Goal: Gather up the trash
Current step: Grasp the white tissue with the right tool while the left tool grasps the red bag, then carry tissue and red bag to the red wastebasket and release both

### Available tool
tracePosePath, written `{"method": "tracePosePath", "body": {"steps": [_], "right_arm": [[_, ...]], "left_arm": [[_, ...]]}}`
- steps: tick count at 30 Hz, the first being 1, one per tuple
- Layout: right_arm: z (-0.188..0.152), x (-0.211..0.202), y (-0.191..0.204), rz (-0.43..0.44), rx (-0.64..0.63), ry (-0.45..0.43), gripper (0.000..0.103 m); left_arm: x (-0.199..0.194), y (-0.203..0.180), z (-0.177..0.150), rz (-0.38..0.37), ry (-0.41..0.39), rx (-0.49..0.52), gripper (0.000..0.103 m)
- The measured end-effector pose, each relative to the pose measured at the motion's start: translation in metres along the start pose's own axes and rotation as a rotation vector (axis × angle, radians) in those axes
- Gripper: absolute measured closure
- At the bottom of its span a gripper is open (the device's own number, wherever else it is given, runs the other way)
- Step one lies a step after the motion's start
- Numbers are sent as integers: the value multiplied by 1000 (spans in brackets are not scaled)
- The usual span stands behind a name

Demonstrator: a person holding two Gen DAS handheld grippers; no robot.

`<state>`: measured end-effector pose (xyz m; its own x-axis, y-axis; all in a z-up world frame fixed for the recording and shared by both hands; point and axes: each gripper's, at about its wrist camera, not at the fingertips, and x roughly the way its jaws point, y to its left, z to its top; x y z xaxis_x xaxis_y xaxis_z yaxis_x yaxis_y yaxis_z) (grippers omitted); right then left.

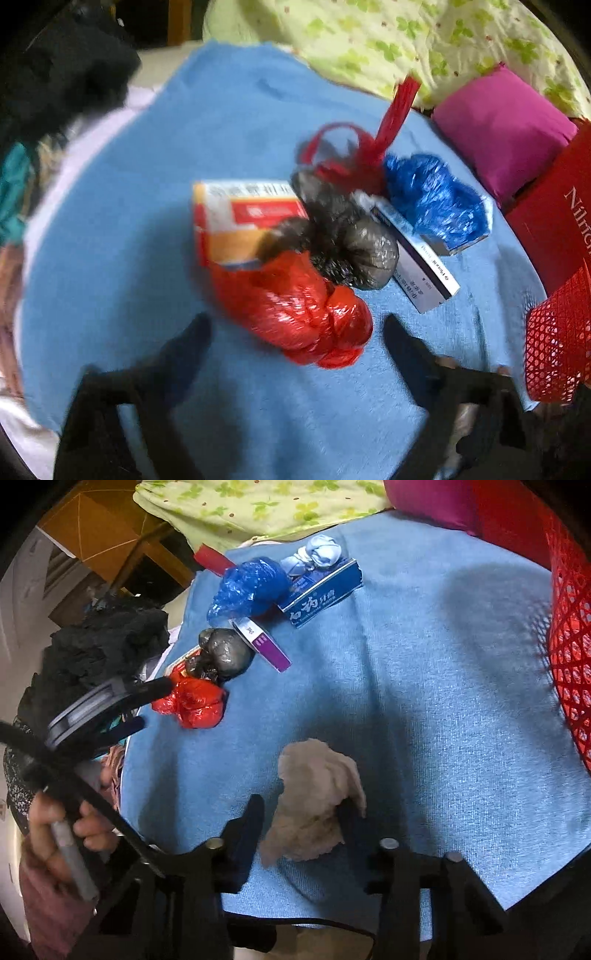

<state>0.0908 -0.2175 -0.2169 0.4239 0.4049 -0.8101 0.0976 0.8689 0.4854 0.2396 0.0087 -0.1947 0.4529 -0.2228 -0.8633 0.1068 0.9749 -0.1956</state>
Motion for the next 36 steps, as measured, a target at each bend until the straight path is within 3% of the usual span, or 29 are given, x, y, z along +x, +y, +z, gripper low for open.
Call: {"method": "tracePosePath", "body": {"steps": [2, 9, 16, 20, 25, 28, 33, 36], "right_arm": [[-1, -2, -1, 14, -2, -11, 71], [-3, -21, 3, 43, -52, -90, 80], [-6, -48, 8, 71, -91, -172, 80], [-10, -78, 12, 96, -109, -235, 80], [-13, -146, 13, 129, -132, -396, 80], [-16, -202, -3, 104, -121, -524, 80], [-24, -279, -58, 7, -20, -689, 80], [-28, -298, -98, -27, 76, -716, 80]], "left_arm": [[11, 0, 0, -71, 29, -23, 42], [-7, -10, -16, -89, -23, 13, 58], [-43, -17, -56, -77, -65, 81, 60], [-81, -39, -70, -99, -116, 169, 60], [-130, -96, -65, -174, -197, 334, 60], [-153, -141, -61, -244, -227, 431, 59], [-179, -238, -60, -362, -261, 604, 58], [-175, -288, -63, -393, -252, 680, 55]]}}
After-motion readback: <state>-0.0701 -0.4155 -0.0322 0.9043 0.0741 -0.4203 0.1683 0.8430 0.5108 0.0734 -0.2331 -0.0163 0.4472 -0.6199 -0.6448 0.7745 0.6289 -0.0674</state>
